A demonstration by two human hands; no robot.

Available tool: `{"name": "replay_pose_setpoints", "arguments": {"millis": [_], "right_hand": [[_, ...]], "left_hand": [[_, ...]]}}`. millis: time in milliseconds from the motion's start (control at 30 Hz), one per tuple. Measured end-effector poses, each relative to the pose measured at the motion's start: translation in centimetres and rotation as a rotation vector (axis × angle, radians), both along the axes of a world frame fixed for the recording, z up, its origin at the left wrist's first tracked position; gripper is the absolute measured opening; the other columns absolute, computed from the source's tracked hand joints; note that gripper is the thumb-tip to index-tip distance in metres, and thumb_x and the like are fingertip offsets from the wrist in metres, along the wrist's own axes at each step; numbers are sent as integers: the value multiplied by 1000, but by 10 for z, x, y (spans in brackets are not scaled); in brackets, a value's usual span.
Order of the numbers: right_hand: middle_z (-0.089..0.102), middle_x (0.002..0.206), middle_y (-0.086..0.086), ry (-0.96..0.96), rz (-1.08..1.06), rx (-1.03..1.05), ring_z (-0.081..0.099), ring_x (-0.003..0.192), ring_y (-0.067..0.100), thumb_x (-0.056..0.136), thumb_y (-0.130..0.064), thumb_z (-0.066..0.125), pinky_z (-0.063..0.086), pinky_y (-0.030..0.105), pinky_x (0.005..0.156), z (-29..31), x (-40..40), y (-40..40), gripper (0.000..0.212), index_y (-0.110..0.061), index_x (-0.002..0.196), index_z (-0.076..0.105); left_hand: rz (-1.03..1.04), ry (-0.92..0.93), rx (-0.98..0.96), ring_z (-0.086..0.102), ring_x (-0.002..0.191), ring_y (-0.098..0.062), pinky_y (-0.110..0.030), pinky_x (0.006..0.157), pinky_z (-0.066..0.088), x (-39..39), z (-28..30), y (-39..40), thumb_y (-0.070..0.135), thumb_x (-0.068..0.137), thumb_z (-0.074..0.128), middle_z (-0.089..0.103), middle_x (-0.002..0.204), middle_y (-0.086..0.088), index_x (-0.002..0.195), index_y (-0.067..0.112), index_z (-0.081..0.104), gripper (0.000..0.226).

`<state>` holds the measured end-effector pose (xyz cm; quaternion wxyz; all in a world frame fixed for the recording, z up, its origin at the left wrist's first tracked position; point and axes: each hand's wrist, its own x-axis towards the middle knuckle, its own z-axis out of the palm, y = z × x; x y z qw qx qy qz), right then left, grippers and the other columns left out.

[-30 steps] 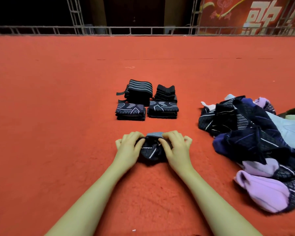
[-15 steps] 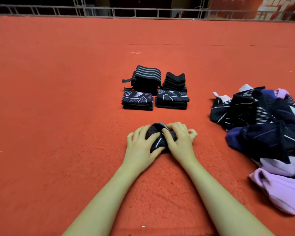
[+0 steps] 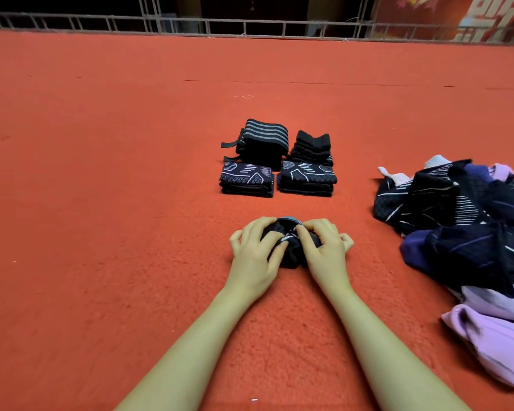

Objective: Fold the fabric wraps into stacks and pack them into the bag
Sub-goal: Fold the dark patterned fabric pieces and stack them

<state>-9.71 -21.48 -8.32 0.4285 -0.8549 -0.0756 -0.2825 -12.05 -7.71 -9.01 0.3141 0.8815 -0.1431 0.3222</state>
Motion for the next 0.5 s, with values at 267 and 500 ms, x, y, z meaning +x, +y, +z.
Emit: {"name": "replay_pose_setpoints", "arguments": {"millis": [267, 500], "right_hand": [[50, 77, -8, -45, -327, -39, 42, 83, 14, 90, -41, 39, 11, 27, 74, -2, 1, -4, 30, -24, 73, 57], [52, 95, 8, 22, -444, -184, 44, 91, 30, 89, -27, 61, 18, 35, 82, 1, 11, -17, 24, -11, 72, 67]], "left_hand": [[140, 58, -317, 45, 101, 9, -18, 92, 19, -3, 6, 6, 36, 95, 31, 55, 109, 19, 97, 20, 61, 34], [295, 94, -275, 47, 103, -5, -27, 84, 18, 2, 6, 21, 42, 92, 27, 58, 112, 11, 95, 21, 61, 41]]}}
